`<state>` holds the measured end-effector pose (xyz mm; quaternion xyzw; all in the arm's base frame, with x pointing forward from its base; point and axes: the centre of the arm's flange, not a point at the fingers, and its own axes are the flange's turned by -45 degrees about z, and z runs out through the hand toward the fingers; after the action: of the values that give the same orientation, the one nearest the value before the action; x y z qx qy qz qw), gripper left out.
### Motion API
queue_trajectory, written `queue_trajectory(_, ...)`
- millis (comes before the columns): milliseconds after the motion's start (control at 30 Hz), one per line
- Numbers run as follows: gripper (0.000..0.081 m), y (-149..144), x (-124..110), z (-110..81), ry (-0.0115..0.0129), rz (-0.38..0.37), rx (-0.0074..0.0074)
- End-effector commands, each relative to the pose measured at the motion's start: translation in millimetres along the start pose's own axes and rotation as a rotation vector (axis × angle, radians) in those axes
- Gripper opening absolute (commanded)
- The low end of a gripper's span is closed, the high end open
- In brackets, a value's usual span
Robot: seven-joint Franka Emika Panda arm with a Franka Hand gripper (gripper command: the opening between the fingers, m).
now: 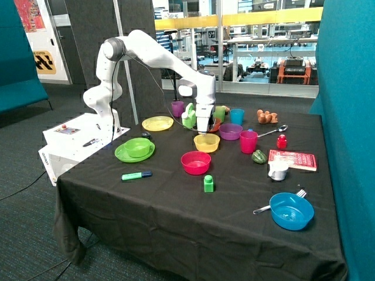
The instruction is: Place the bowls on the appropriate plate
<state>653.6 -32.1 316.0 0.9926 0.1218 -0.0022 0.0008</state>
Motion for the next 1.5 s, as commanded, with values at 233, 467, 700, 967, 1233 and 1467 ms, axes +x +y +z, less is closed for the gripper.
queue_trajectory(233, 0.0231, 6.7, -1.8, 10.0, 0.0045, 0.003, 0.0011)
queue_trajectory(467, 0.0171, 6.8, -3.2, 15.7, 0.0045, -0.001, 0.0011)
queue_trajectory(700, 0.0003, 6.2, -3.4, 16.9, 0.0045, -0.004, 0.0011)
queue_trajectory(967, 0.0, 2.7, -4.9, 16.1, 0.0045, -0.011, 0.0011)
queue_trajectory(1233, 0.0, -1.6, -5.9, 16.6, 0.0045, -0.017, 0.0011)
queue_trajectory(1467, 0.0, -5.5, -9.3, 16.1, 0.0045, -0.02, 0.0011)
